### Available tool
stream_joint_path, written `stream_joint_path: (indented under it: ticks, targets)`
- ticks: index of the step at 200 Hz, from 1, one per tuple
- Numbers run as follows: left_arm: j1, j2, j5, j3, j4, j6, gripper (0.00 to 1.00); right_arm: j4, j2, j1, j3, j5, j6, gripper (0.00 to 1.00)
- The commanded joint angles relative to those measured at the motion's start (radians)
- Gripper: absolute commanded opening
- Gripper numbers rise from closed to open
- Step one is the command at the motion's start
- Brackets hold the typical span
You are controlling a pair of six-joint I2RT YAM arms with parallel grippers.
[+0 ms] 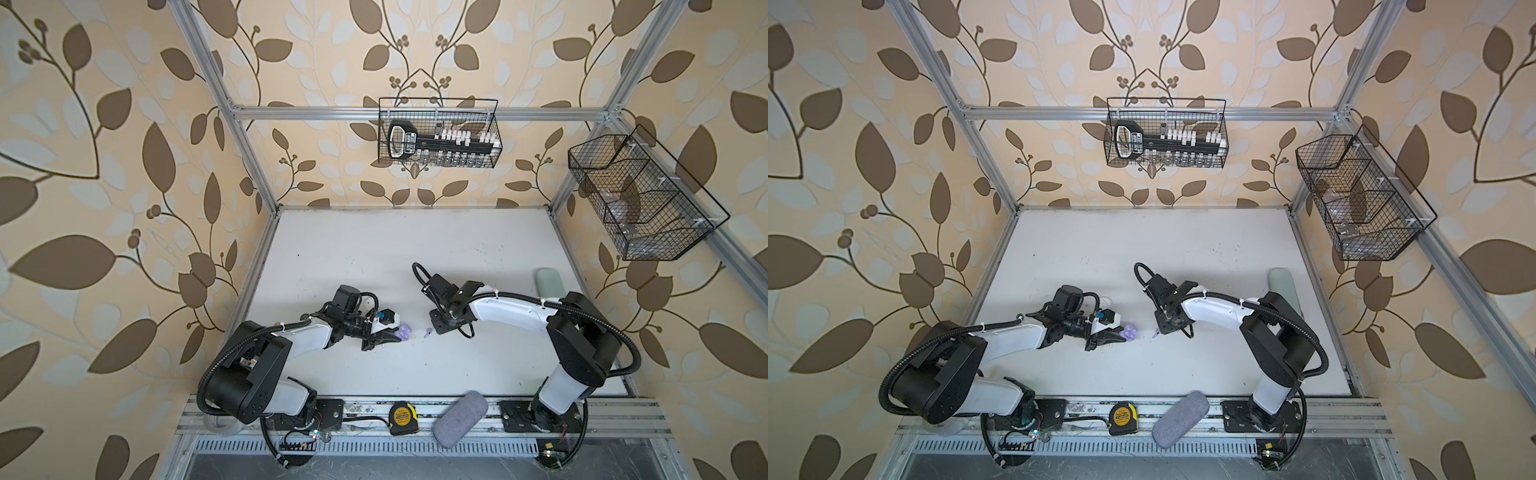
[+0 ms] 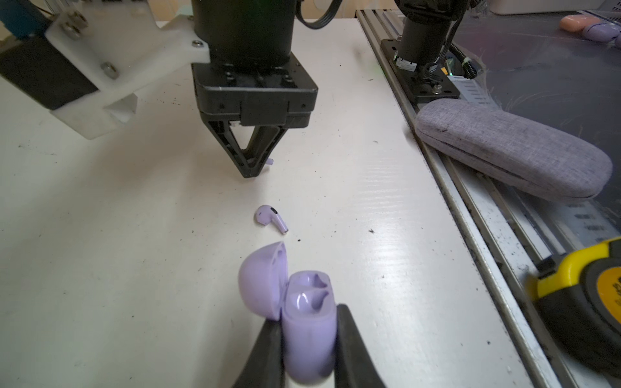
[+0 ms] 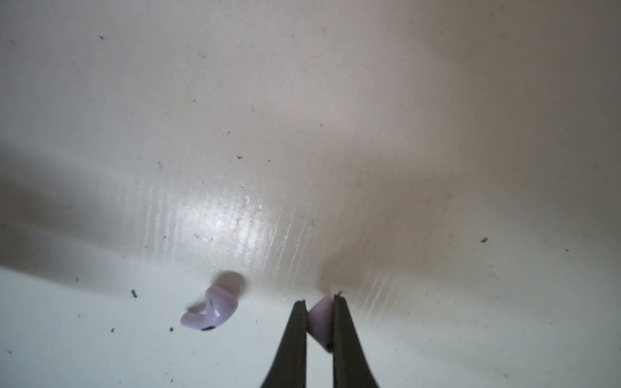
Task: Insert the wireless bluetooth earbuds into the charging case
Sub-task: 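Close the right gripper on the lavender earbud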
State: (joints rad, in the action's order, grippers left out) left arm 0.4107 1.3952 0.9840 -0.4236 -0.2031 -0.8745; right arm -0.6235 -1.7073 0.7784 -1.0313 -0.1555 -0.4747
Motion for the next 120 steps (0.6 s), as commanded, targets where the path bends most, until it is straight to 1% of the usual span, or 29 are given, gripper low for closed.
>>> stream_joint_path:
  ticks: [1, 69, 120]
  targets:
    - [-0.009, 0.001, 0.004, -0.028, -0.015, 0.012, 0.00, 0.007, 0.018, -0.008, 0.032, 0.010, -0.010, 0.10]
    - [-0.009, 0.004, 0.002, -0.031, -0.013, 0.015, 0.00, 0.024, 0.020, -0.013, 0.043, 0.013, -0.018, 0.10]
    - [-0.009, 0.004, 0.002, -0.031, -0.012, 0.016, 0.00, 0.027, 0.028, -0.022, 0.040, -0.007, -0.037, 0.09]
